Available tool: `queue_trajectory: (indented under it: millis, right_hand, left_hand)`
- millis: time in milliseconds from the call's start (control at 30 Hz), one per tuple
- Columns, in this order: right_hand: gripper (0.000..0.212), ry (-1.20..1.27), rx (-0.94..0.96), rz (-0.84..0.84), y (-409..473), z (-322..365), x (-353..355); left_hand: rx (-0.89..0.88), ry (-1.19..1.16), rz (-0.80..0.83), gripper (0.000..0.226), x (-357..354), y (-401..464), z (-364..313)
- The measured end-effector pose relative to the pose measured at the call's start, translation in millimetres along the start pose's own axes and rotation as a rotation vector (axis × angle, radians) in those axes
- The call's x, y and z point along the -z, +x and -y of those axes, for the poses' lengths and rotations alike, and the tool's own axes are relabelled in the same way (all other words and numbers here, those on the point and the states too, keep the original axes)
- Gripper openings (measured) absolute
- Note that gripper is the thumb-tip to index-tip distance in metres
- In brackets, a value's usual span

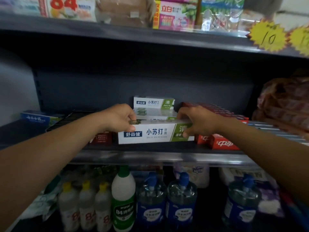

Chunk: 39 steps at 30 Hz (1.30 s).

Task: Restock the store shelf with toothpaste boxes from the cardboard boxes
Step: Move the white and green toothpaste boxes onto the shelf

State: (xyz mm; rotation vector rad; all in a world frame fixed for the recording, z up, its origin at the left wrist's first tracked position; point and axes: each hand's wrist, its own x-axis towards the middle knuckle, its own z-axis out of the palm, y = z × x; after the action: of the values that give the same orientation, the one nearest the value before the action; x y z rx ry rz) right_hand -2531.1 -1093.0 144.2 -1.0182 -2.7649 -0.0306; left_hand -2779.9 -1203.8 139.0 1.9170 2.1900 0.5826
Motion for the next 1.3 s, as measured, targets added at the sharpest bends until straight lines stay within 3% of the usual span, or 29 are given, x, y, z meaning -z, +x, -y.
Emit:
queue_trajectory:
  millis: [200,433,667,833,1300]
  right_hand:
    - [0.049,-0.063,-0.056,0.003,33,-22,-21]
    - [0.05,-0.108,-0.066,0.049,59,-43,-53]
    - [0.05,-0.112,-0.075,0.027,85,-56,-65]
    - [0.049,-0.15,-0.077,0.004,101,-61,-67]
    - [0.045,-0.229,-0.071,-0.062,137,-57,-79]
  left_hand:
    - [-0.004,0.106,-0.006,0.046,-21,41,10]
    - [-0.01,0.094,0.026,0.045,-50,78,25]
    - [0.013,0.137,-0.059,0.058,-51,105,36]
    - [0.022,0.2,-0.132,0.053,-50,119,42]
    - [0.057,0.286,-0.152,0.031,-51,148,58]
